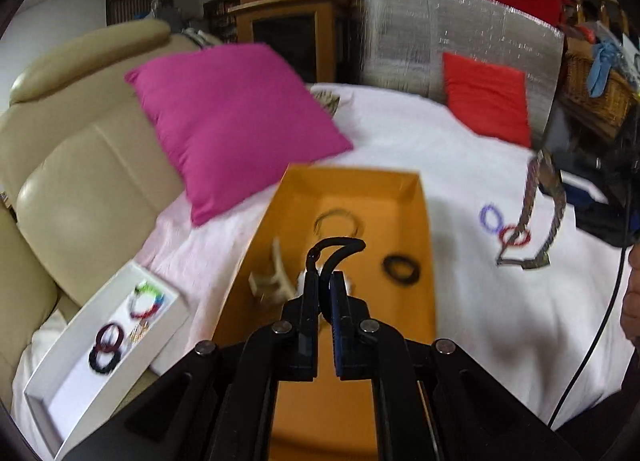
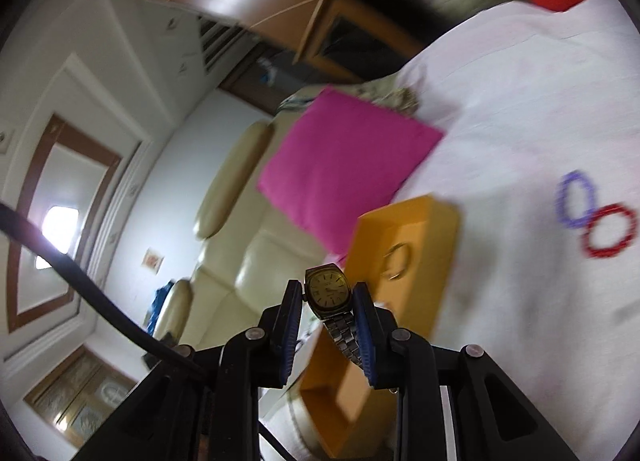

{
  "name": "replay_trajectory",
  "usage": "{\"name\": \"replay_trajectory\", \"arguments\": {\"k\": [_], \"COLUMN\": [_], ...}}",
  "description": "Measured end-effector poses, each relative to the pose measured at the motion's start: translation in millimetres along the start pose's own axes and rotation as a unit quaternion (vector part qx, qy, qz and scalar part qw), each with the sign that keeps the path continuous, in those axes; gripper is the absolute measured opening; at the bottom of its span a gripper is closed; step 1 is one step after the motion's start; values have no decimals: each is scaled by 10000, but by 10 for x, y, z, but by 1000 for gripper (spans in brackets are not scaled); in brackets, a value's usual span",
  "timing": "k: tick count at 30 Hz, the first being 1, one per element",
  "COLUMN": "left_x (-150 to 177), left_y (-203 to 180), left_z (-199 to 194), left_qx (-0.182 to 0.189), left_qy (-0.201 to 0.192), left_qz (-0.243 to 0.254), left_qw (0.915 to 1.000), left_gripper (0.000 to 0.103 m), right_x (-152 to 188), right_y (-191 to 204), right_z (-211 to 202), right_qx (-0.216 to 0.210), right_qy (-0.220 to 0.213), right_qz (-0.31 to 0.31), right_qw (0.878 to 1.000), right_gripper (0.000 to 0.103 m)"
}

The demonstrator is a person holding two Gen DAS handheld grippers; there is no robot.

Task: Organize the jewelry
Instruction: 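Carry the gold watch into the orange box and open the right tool, then move both open tools back toward the purple and red bracelets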

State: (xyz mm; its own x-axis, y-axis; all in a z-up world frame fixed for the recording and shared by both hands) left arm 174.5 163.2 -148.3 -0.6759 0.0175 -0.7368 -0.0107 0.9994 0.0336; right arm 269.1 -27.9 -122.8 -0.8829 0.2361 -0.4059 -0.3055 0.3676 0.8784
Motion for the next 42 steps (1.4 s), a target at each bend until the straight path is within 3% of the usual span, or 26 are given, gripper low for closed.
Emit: {"name": "replay_trajectory", "arguments": {"k": [5, 13, 19, 23, 25, 28, 32, 35, 39, 42], "left_x": [359, 846, 959, 970, 976, 942, 797, 596, 235, 2], "left_y": [151, 260, 364, 405, 419, 430, 388, 273, -50, -320], "left_z": [190, 502, 645, 734, 750, 747, 655, 549, 396, 333], "left_qx": [-191, -270, -477, -561, -560, -605, -729, -785, -829, -792], "left_qy": [530, 1280, 1534, 1672, 1745, 1698, 1487, 1248, 782, 500], "left_qz": [-40, -292, -397, -439, -518, -526, -378, -264, 29, 268], "left_qw": [9984, 9910, 9862, 9834, 9817, 9822, 9855, 9887, 9935, 9952], "left_gripper": [5, 5, 6, 6, 18, 40, 44, 53, 66, 69], "right_x": [338, 898, 1146, 1145, 1128, 1039, 794, 598, 313, 126], "right_y": [166, 53, -181, -322, -367, -333, -306, -346, -489, -599], "right_z": [533, 1207, 1408, 1475, 1498, 1428, 1219, 1030, 695, 424], "right_qx": [-57, 316, 1031, 1742, 1990, 1943, 1856, 1899, 2257, 2444], "right_qy": [531, 1218, 1488, 1444, 1460, 1361, 954, 685, 296, 50], "right_qz": [-142, -351, -813, -1405, -1547, -1600, -1547, -1397, -1298, -1152], "right_qw": [9985, 9914, 9801, 9639, 9567, 9582, 9657, 9694, 9650, 9628], "right_gripper": [28, 28, 28, 28, 30, 30, 30, 30, 30, 30]}}
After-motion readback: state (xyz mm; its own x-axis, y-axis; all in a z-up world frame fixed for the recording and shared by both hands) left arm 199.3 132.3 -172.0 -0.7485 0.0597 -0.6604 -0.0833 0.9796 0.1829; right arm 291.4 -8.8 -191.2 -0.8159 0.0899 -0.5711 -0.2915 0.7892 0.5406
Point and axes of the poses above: each gripper's, at about its wrist camera, not at the fingertips, and z roughly the way its jaws point, y to its left, x to its underside, the point moved 10 cm from there along z, roughly the way its jaws point
